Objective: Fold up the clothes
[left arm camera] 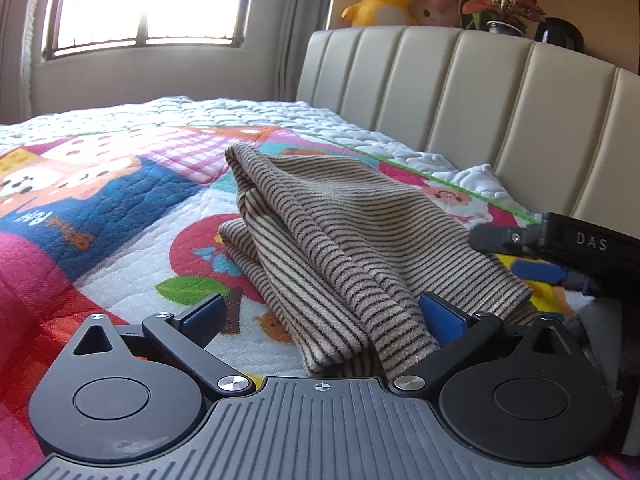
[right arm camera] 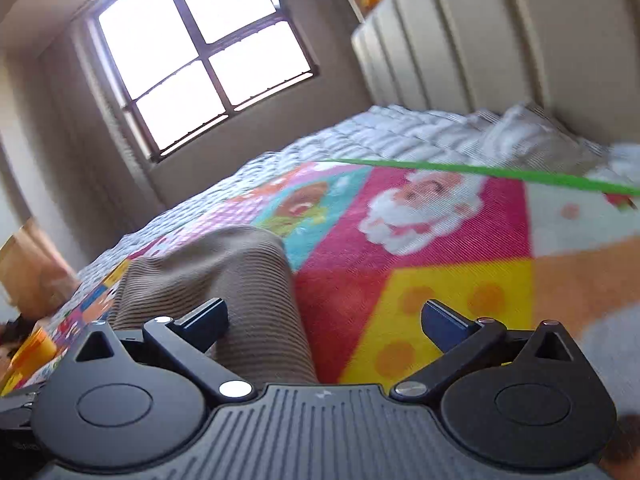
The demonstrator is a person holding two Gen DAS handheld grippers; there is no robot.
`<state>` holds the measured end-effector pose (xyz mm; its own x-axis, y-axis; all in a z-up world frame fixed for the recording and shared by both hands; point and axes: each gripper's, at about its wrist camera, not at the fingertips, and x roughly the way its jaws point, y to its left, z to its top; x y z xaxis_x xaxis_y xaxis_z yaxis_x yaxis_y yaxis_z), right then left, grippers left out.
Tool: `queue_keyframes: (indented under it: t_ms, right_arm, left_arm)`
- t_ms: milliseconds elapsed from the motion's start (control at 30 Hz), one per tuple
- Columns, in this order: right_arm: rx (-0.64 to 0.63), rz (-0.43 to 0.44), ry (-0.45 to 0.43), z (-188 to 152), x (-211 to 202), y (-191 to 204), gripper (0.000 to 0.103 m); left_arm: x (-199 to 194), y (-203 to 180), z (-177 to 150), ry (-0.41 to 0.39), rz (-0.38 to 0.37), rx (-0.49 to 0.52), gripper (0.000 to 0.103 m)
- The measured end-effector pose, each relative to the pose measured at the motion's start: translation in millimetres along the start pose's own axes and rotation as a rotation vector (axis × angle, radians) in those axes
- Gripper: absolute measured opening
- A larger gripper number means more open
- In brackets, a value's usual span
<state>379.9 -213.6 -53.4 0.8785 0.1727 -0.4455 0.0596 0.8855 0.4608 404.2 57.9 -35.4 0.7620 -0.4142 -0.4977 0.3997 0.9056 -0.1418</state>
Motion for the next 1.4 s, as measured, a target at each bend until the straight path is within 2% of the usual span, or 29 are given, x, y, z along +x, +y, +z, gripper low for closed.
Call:
queue_keyframes:
  t_ms: [133, 233, 300, 400, 433, 533, 633, 733, 900, 1033, 1400]
  right_arm:
    - [-0.045, -0.007, 0.052, -11.3, -27.4, -3.7, 0.103]
    - [-0.157, -0.038, 0.099, -23.1, -45.0, 11.2, 0.103]
    - [-0.265, -0.041, 0.141, -36.0, -59.5, 24.4, 0.103]
    - [-0.435, -0.124, 0.175, -54.9, -71.0, 45.8, 0.103]
    - [-0.447, -0.156, 0.167, -57.3, -72.6, 46.0, 0.103]
    - [-0.413, -0.200, 0.144, -57.6, -74.2, 37.8, 0.103]
    - [-0.404, -0.197, 0.140, -57.1, -72.7, 32.8, 0.103]
    - [-0.452, -0.230, 0.141, -62.4, -70.6, 38.7, 0.103]
    - [-0.432, -0.215, 0.136, -62.0, -73.9, 35.3, 0.103]
    - [-0.440, -0.219, 0.135, -63.1, -74.2, 36.3, 0.103]
    - [-0.460, -0.222, 0.143, -63.8, -73.1, 38.9, 0.103]
  left_arm:
    - [-19.8, -6.5, -10.5, -0.025, 0.056, -0.027, 0.103]
    - [-47.5, -27.4, -30.2, 0.016, 0.113, -0.035, 0.103]
    - [-62.3, -43.3, -41.9, 0.051, 0.141, -0.004, 0.103]
    - [-77.3, -64.7, -52.9, 0.070, 0.195, 0.064, 0.103]
    - [-80.5, -70.1, -56.6, 0.080, 0.219, 0.075, 0.103]
    - [-83.4, -74.2, -66.1, 0.111, 0.275, 0.062, 0.103]
    - [-83.9, -65.7, -67.6, 0.126, 0.251, 0.016, 0.103]
    - [-85.4, -63.7, -68.4, 0.121, 0.240, -0.002, 0.103]
    - [-81.8, -75.7, -68.6, 0.130, 0.284, 0.059, 0.103]
    - [-82.6, -70.9, -68.6, 0.126, 0.264, 0.031, 0.103]
    - [-81.7, -70.3, -68.5, 0.129, 0.261, 0.029, 0.103]
